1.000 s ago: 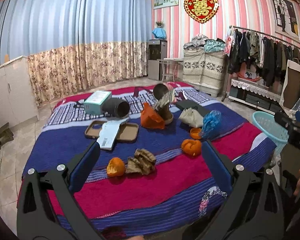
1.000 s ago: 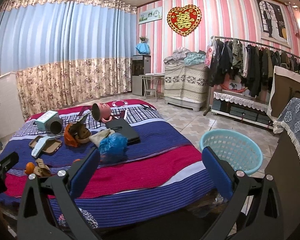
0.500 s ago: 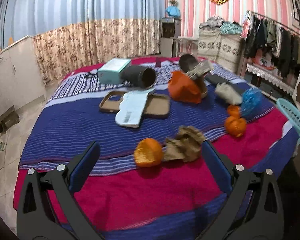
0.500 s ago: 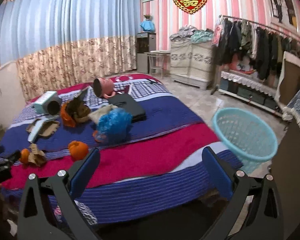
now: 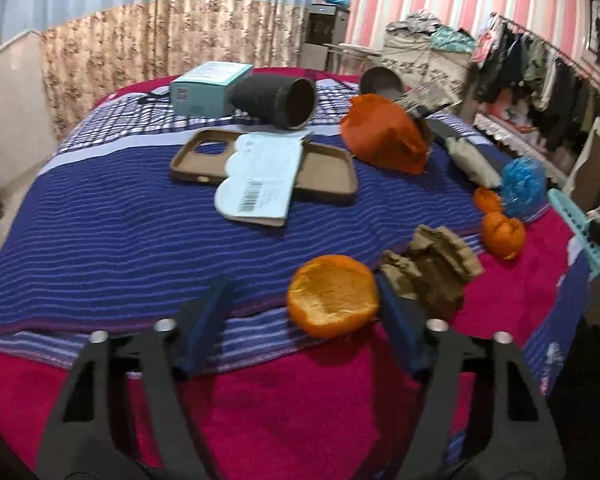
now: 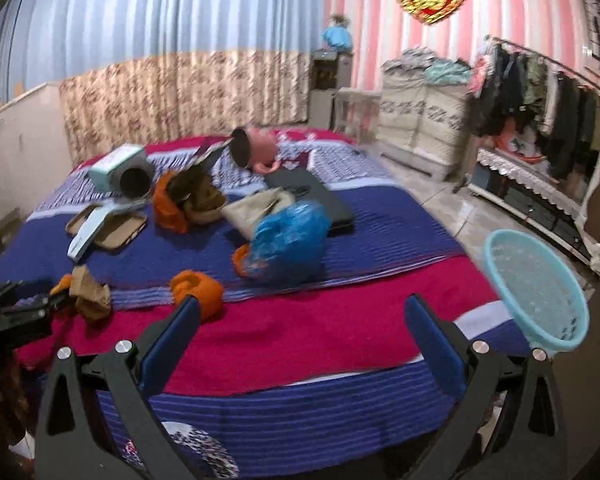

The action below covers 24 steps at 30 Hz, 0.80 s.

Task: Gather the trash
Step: 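Reach both tools to the orange peels and grasp one with each, then carry the orange peels to the blue basket and open both grippers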

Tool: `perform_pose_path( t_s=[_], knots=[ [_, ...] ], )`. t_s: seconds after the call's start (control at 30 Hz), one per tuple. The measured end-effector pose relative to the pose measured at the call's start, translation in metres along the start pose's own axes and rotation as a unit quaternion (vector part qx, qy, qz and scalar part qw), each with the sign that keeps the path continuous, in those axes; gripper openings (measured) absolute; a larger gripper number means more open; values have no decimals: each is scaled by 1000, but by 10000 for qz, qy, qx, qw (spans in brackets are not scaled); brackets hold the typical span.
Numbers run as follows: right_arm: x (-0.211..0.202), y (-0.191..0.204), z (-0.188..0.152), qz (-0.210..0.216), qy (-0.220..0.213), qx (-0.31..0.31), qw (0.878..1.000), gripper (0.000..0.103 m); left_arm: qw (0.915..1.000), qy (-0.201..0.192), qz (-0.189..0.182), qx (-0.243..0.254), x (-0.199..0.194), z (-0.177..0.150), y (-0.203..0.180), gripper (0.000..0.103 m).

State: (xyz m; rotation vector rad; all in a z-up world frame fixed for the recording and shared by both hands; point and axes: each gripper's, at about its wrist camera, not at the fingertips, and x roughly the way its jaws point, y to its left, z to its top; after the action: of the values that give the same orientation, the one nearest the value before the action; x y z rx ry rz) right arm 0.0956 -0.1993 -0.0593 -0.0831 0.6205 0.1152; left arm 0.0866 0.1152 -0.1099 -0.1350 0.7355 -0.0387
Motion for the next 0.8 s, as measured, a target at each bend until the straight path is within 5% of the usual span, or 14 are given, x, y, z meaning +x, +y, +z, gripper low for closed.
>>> perform_pose_path(
  t_s=[0.07,0.17,0.3,0.47,0.63,0.8],
  knots=[
    [9,6,-1,154,114,1,9998,99,9995,20,-318,17,-1,1,-1,38],
    [27,22,0,347,254,-81,9990,98,9987,77,-510,-55,-4,2,3,32],
    [45,42,0,526,382,-268,9975,91,9994,2,-287,-197,-15,7,16,30],
    [74,55,0,635,737,-326,9947,73,9985,-273,485,-9,-28,23,30,30],
    [80,55,-2,1175,881,-216,9889,32,9971,-344,685,-36,-31,40,32,30],
    [44,30,13,1304,363,-125,9907,30,9949,-649,738,246,-39,72,0,30]
  ],
)
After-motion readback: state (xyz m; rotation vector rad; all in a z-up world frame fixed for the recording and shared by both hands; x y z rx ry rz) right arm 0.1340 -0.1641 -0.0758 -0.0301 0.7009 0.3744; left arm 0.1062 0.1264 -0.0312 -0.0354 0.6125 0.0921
